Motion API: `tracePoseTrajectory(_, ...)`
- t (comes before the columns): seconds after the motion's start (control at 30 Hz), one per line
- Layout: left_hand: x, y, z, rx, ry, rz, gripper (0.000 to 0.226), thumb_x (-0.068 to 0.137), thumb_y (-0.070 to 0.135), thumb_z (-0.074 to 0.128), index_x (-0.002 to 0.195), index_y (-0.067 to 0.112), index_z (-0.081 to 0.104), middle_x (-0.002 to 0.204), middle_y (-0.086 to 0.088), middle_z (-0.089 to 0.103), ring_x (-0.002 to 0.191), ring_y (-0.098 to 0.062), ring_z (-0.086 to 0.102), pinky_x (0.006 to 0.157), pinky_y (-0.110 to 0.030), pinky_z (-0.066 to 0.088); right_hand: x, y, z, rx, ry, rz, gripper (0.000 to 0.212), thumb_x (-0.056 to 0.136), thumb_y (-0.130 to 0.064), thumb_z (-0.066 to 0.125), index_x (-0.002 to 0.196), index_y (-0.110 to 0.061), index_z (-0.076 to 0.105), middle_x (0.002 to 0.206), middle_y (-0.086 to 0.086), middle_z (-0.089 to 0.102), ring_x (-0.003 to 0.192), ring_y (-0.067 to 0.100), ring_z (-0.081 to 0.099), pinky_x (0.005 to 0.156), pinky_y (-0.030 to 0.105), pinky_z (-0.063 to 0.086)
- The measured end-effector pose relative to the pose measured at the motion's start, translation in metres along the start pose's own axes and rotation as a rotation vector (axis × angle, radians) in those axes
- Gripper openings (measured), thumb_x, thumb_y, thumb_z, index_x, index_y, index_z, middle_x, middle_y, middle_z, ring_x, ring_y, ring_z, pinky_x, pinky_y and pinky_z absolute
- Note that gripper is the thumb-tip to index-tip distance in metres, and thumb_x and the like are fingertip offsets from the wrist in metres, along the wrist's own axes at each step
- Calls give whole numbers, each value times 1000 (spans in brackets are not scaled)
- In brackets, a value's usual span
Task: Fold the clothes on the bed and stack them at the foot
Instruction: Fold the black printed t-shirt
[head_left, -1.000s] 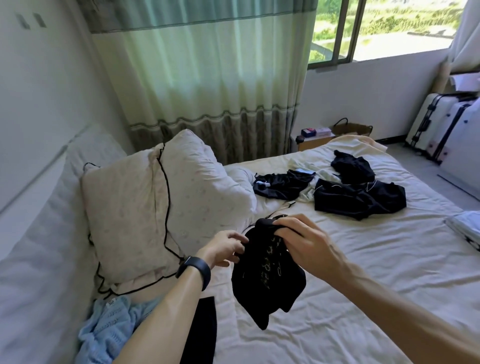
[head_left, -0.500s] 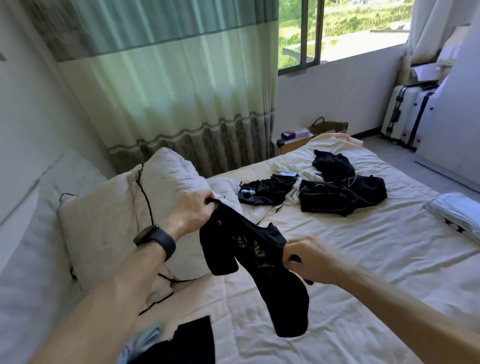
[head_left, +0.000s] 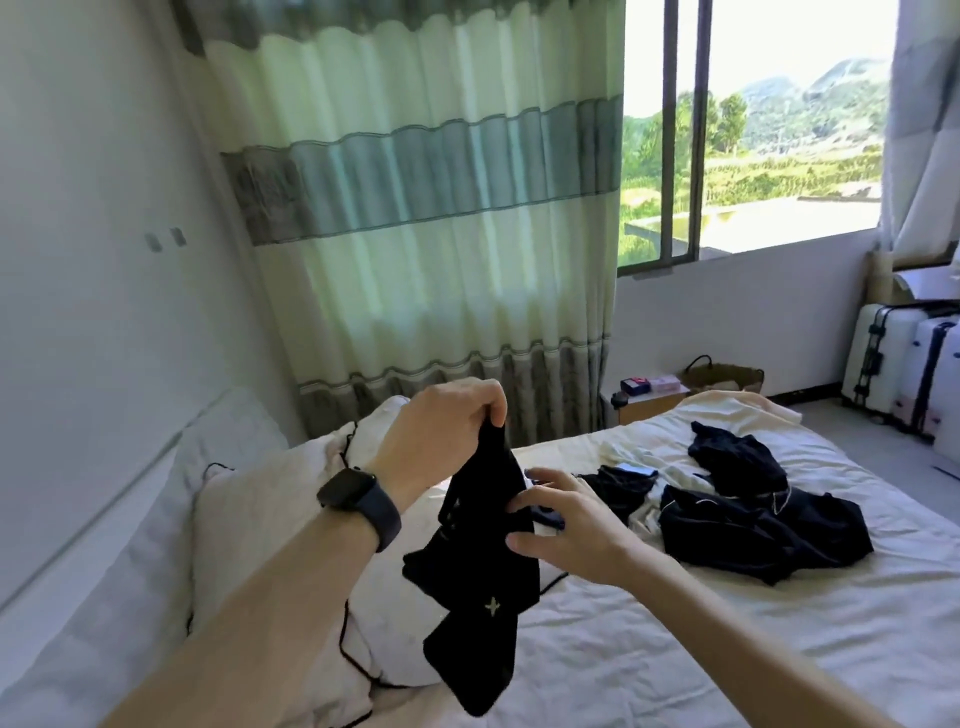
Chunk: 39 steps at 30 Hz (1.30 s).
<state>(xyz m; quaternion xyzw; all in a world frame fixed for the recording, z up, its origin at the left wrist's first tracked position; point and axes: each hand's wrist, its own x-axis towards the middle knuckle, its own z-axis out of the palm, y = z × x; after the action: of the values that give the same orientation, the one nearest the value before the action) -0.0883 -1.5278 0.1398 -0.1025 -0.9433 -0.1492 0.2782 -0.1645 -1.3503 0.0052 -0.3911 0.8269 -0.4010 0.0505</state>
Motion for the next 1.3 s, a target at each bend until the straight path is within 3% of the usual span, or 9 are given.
tracePoseTrajectory(0.17,10,-15,-38,2,155,-20,22,97,10,51,103,28,62,81,15,60,74,-21,62,64,-36,49,27,-21,-3,-111,-9,-30,40,83,-48,75,120,-38,65,117,-20,47,113,7,50,91,19,39)
tracePoseTrajectory(0.27,8,-25,-51,17,189,-52,22,100,12,51,111,27,62,97,11,69,87,-18,67,73,-37,53,34,-27,-5,-109,20,-94,27,79,-56,74,102,-42,69,104,-25,48,97,-3,50,78,6,35)
tracePoseTrajectory(0.5,-8,-59,-73,171,329,-106,20,97,9,57,105,25,65,102,7,68,85,-21,67,76,-41,55,39,-15,-24,-324,-90,-201,44,90,-68,50,67,-34,65,94,-18,59,101,-2,52,92,28,45)
tracePoseTrajectory(0.57,-12,-67,-79,177,358,-146,24,92,5,55,95,25,67,102,6,68,84,-23,66,75,-41,55,41,-12,-37,-291,2,-229,49,95,-61,46,73,-25,70,92,-16,66,99,-1,58,93,29,47)
tracePoseTrajectory(0.7,-13,-69,-82,251,279,-103,29,88,-1,56,89,26,65,101,6,67,80,-26,66,71,-41,54,50,-31,-58,-195,192,-223,23,87,-59,59,92,-39,68,101,-22,65,96,-1,62,83,20,46)
tracePoseTrajectory(0.8,-4,-60,-79,291,213,-33,28,88,2,57,90,29,64,103,9,65,82,-27,66,68,-38,53,59,-65,-45,-100,156,-293,31,82,-60,60,111,-50,63,111,-25,64,104,-4,62,81,6,42)
tracePoseTrajectory(0.93,12,-51,-75,257,206,-3,25,92,6,56,90,30,63,104,9,64,82,-28,65,68,-41,53,75,-99,-22,49,131,-356,48,82,-49,65,128,-52,50,121,-28,62,107,-5,62,82,7,43)
tracePoseTrajectory(1.13,25,-50,-77,295,208,-4,24,93,12,54,90,34,59,104,13,63,79,-24,62,60,-32,44,89,-113,-13,151,198,-316,36,82,-36,71,109,-44,48,90,-17,68,81,0,63,70,10,43)
tracePoseTrajectory(1.3,18,-64,-79,276,243,-53,29,92,4,53,88,31,63,104,11,64,84,-24,63,67,-39,52,78,-92,-20,-37,28,-228,32,76,-60,65,85,-33,50,68,-14,59,59,5,52,56,19,42)
